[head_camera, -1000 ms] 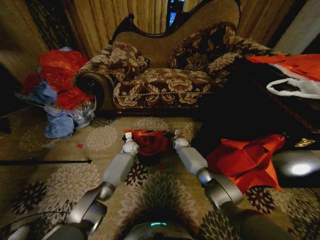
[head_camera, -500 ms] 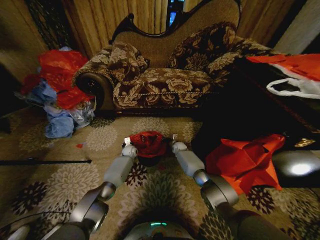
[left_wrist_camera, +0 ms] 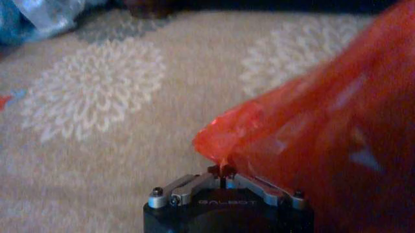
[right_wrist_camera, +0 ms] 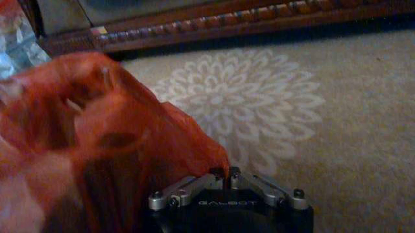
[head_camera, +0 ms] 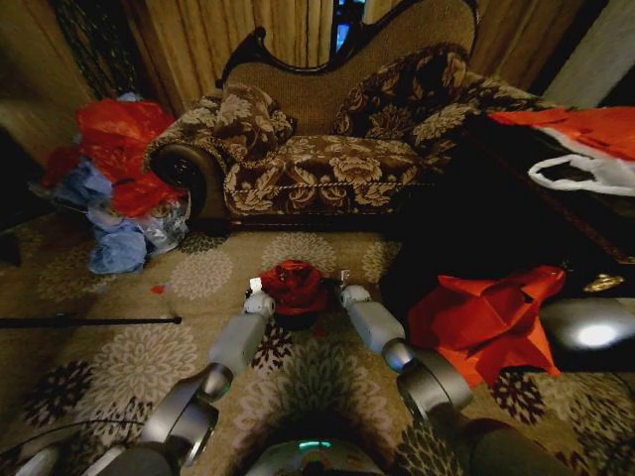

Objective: Place a garbage bag over the trash bin.

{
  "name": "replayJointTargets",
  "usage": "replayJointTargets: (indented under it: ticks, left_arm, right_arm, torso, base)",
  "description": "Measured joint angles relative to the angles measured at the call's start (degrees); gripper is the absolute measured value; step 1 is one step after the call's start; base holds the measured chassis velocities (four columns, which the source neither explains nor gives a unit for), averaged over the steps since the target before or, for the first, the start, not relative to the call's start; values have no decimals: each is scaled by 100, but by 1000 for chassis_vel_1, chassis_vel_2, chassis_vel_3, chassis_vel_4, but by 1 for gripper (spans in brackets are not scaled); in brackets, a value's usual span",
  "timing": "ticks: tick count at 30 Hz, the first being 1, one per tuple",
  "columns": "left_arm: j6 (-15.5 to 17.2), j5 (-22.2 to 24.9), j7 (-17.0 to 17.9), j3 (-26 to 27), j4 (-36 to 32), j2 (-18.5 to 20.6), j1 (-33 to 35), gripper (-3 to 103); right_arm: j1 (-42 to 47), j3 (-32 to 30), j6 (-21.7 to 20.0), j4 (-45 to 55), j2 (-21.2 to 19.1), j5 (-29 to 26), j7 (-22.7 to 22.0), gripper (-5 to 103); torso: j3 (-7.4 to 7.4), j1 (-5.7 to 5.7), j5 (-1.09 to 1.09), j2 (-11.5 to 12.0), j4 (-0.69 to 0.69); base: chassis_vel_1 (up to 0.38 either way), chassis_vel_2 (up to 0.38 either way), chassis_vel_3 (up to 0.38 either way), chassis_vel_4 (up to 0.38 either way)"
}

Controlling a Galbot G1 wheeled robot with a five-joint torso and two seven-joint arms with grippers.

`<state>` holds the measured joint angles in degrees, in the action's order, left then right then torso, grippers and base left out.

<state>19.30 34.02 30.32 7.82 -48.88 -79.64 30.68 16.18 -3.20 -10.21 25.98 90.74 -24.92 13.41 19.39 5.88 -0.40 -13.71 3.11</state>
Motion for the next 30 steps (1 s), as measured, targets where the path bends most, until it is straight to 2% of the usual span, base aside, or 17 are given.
replayJointTargets:
  ticks: [14, 19, 21, 22, 25, 28, 29, 30]
  left_arm:
    - [-42, -160, -71, 21, -62, 68, 494, 0]
    - [-275, -214, -139, 15, 162, 30, 546, 0]
    - [-568, -385, -278, 2, 457, -33, 479, 0]
    - [-568, -385, -278, 2, 457, -33, 479, 0]
    - [-850, -516, -361, -2, 651, -121, 436, 0]
    - [-871, -521, -368, 8, 372, -101, 573, -3]
    - [-790, -521, -371, 9, 11, -22, 738, 2]
    - [-790, -521, -371, 9, 11, -22, 738, 2]
  right_arm:
    - [443, -71, 310, 22, -37, 335, -109, 0]
    - [578, -124, 516, -24, 13, 401, -210, 0]
    - [607, -183, 637, -76, 68, 404, -287, 0]
    - [607, -183, 637, -76, 68, 404, -287, 0]
    - [652, -234, 744, -97, 109, 407, -411, 0]
    - [725, -214, 782, 6, 81, 435, -498, 0]
    - [776, -189, 781, 133, 29, 439, -533, 0]
    - [776, -189, 781, 133, 29, 439, -533, 0]
  torso:
    - [0, 0, -2, 0, 0]
    - [0, 0, -1, 1, 1]
    - [0, 0, -1, 1, 0]
    - [0, 0, -1, 1, 0]
    - [0, 0, -1, 1, 0]
    - [0, 0, -1, 1, 2]
    - [0, 0, -1, 1, 1]
    - [0, 0, -1, 1, 1]
  base:
    - [0, 0, 0, 0]
    - [0, 0, 0, 0]
    - [0, 0, 0, 0]
    - [0, 0, 0, 0]
    - [0, 0, 0, 0]
    - [0, 0, 0, 0]
    - [0, 0, 0, 0]
    - [0, 0, 0, 0]
